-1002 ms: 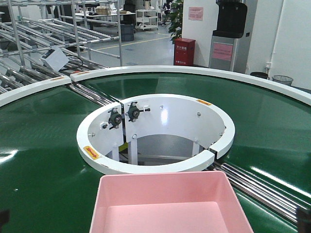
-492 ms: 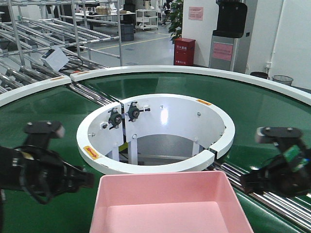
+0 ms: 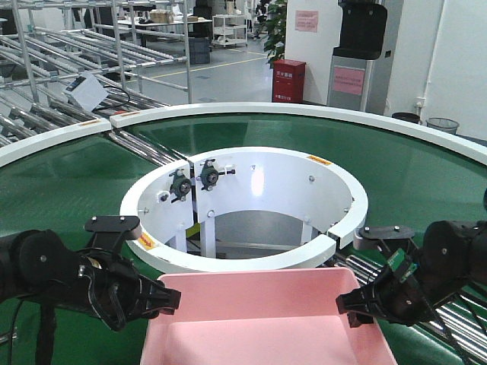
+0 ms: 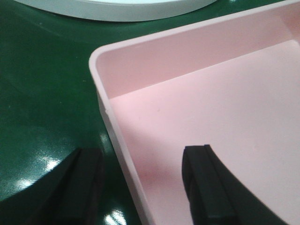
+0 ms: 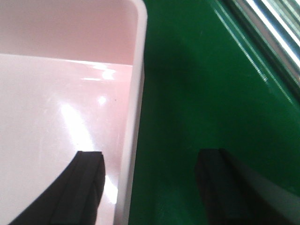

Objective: Grab pink bin and stack on right shelf
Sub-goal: 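Lower both grippers onto the pink bin's opposite side walls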

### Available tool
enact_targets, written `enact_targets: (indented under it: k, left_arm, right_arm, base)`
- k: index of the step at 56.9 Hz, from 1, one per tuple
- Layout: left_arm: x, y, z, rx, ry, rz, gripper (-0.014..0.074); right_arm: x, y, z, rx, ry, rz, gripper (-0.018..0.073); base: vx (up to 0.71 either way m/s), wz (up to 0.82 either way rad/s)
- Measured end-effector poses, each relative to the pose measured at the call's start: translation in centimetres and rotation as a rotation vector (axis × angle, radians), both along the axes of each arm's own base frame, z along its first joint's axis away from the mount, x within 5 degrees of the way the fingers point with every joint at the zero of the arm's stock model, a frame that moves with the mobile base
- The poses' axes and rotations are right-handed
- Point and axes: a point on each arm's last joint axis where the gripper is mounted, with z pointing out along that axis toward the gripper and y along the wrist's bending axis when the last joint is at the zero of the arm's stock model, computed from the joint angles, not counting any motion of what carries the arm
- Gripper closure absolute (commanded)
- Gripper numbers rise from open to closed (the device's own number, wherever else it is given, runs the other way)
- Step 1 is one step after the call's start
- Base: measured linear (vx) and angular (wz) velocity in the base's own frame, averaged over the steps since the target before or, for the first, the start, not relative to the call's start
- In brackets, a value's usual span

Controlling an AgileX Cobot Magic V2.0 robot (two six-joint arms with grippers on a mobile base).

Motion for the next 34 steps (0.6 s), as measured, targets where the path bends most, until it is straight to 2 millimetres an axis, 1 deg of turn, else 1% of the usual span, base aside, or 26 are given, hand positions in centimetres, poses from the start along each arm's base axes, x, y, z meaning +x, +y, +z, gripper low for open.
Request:
enact_targets:
  k: [8,16,24,30,34]
  left_arm:
    - [0.3,-0.1,-0.8,0.007,0.021,0.0,0.0106]
    - [0.8,-0.3,-2.5,0.011,0.078,0.019,0.0106]
    - [0.8,-0.4,-4.0,0.018,0.16,0.028,0.0115]
    - [0.6,-0.5,-4.5,0.021,0.203,0.03,0.0171]
    - [0.5,-0.5,-4.6,0.022,0.215,0.029,0.0255]
  right_arm:
    - [0.2,0.1,-0.8,-0.003,0.021,0.001,0.009]
    - [0.3,0.1,-1.4,-0.004,0.034,0.001,0.0094]
    - [0.4,0.1,-1.6,-0.005,0.035,0.001,0.0138]
    - [0.5,0.1,-1.7,-0.005,0.038,0.0,0.0217]
    - [0.5,0.1,-1.7,-0.004,0.037,0.0,0.0274]
  base:
    - [0.0,0.0]
    - [0.0,0.0]
    - [0.0,0.0]
    - [0.0,0.0]
    - [0.0,0.0]
